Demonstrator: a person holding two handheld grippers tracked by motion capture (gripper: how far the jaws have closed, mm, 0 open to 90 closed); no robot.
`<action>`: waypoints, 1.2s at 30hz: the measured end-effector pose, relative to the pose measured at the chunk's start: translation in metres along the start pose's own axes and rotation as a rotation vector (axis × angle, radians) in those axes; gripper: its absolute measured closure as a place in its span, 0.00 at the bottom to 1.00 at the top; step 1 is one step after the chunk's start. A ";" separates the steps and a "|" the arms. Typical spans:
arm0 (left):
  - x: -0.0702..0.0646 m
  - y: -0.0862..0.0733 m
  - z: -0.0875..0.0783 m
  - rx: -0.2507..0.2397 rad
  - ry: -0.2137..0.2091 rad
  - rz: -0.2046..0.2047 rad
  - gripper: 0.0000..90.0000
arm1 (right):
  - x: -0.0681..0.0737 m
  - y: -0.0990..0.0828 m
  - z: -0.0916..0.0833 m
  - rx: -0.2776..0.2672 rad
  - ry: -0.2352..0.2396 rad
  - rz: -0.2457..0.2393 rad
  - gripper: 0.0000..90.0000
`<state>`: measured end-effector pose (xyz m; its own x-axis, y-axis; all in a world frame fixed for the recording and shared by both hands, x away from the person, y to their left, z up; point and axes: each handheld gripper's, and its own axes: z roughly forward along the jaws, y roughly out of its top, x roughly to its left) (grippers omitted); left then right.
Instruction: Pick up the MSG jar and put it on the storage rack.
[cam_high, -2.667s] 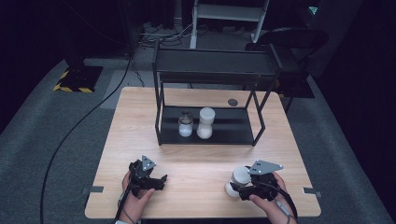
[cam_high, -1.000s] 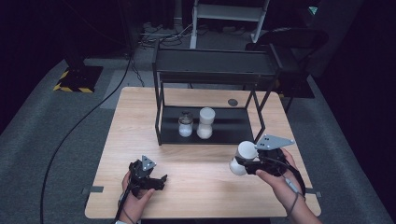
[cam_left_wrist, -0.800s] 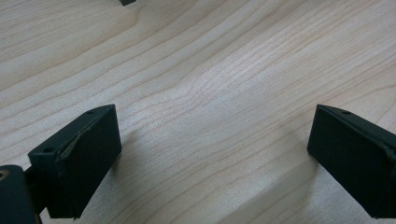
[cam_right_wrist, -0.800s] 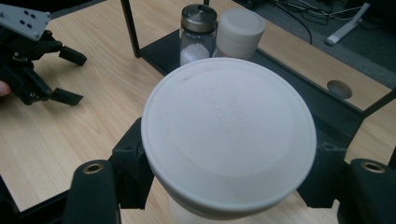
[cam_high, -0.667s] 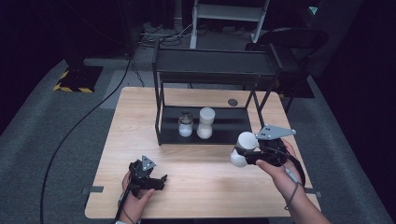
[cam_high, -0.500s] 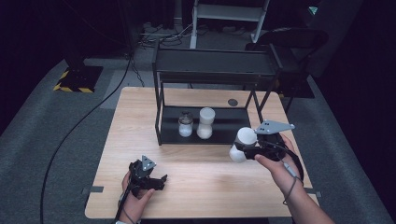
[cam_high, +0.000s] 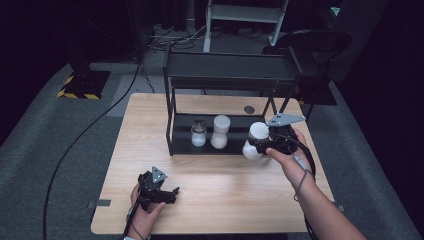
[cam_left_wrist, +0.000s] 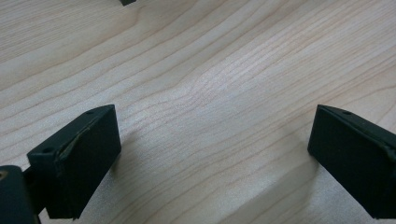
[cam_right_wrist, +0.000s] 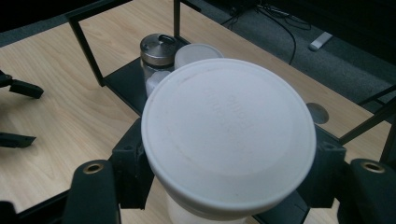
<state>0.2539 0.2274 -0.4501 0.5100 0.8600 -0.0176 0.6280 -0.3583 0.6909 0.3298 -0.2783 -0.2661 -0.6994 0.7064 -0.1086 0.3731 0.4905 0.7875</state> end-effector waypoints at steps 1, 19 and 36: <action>0.000 0.000 0.000 0.000 0.000 0.000 0.03 | -0.002 0.001 0.003 0.001 0.000 0.003 0.37; 0.000 0.000 0.000 0.000 0.000 0.000 0.03 | -0.023 0.008 0.054 0.025 -0.027 0.042 0.37; 0.000 0.000 0.000 0.002 0.000 0.000 0.03 | -0.033 0.004 0.101 0.056 -0.030 0.065 0.37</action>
<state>0.2541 0.2273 -0.4498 0.5096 0.8602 -0.0176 0.6293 -0.3586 0.6895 0.4157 -0.2480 -0.3203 -0.6545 0.7521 -0.0770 0.4515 0.4705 0.7581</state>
